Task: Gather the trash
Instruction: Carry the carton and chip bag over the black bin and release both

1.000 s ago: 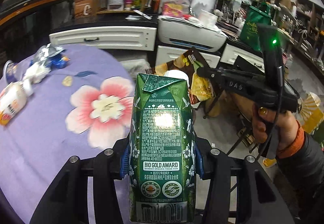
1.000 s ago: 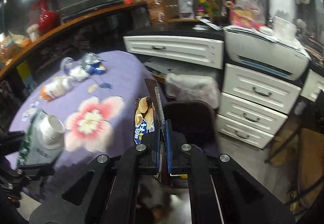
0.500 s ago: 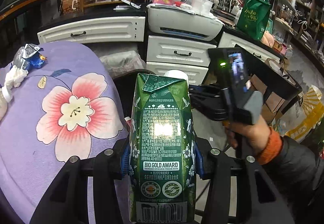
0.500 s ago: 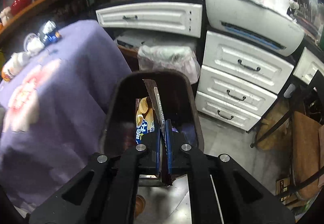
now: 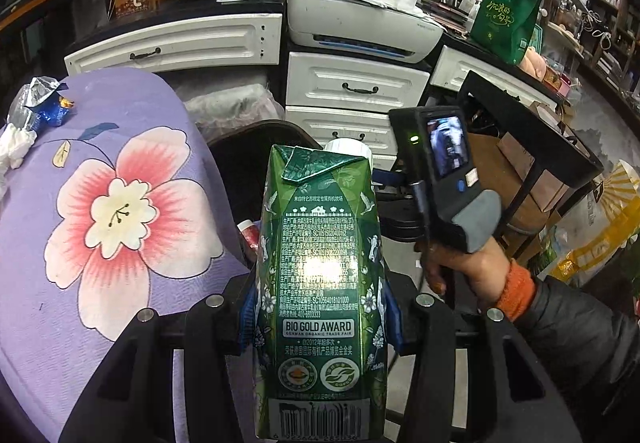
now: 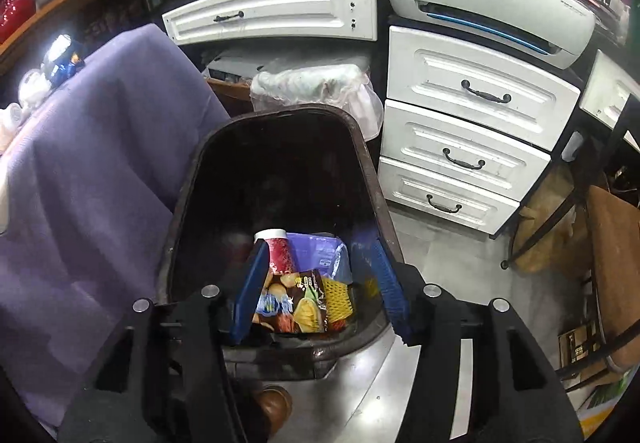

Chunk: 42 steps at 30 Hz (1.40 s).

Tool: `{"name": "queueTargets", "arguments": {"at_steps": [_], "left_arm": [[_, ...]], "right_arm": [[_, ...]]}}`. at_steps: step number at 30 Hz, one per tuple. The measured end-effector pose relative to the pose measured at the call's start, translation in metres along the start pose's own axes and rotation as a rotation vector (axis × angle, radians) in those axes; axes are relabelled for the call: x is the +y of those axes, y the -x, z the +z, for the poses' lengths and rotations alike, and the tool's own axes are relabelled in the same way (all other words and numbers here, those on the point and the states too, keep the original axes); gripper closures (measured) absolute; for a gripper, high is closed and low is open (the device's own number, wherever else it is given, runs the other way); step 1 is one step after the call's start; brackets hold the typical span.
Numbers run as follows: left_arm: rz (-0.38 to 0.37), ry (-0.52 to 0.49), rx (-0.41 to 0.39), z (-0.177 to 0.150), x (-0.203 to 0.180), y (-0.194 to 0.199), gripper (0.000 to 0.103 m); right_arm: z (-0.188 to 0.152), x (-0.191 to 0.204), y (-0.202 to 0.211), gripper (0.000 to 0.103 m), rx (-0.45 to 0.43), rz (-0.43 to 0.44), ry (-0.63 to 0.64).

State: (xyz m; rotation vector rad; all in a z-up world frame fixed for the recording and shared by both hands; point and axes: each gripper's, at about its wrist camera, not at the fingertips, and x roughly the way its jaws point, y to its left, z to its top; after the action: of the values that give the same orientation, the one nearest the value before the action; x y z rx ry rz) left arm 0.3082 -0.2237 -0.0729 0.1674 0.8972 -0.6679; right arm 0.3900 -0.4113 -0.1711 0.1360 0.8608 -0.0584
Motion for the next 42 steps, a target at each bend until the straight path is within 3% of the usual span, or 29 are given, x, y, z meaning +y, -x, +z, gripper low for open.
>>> {"name": "queueTargets", "arguments": {"at_steps": [5,8,13,22,37,39,41,42], "left_arm": [[-0.003,-0.004,0.018,0.002,-0.005,-0.009,0.055],[-0.005,-0.010,0.027,0.004,-0.007,-0.016,0.055],[-0.009,-0.009,0.044,0.012,-0.013,-0.033,0.055],[0.019,0.005,0.104,0.028,-0.017,-0.086,0.055],[0.114,0.040,0.186,0.042,-0.013,-0.160,0.055],[0.111,0.053,0.188,0.043,-0.010,-0.167,0.053],[0.117,0.046,0.182,0.047,-0.011,-0.171,0.037],[0.131,0.037,0.171,0.048,-0.011,-0.171,0.034]], "right_arm": [[-0.007,-0.004,0.031,0.041,-0.050,-0.010,-0.004],[-0.014,-0.005,0.052,0.033,-0.073,-0.072,0.016],[-0.025,-0.015,0.079,0.029,-0.105,-0.152,0.024],[-0.048,-0.033,0.100,0.028,-0.092,-0.215,0.002],[-0.079,-0.053,0.120,0.028,-0.095,-0.195,-0.088],[-0.078,-0.056,0.120,0.028,-0.097,-0.197,-0.096],[-0.079,-0.058,0.121,0.028,-0.100,-0.191,-0.110],[-0.079,-0.059,0.121,0.028,-0.102,-0.190,-0.114]]}}
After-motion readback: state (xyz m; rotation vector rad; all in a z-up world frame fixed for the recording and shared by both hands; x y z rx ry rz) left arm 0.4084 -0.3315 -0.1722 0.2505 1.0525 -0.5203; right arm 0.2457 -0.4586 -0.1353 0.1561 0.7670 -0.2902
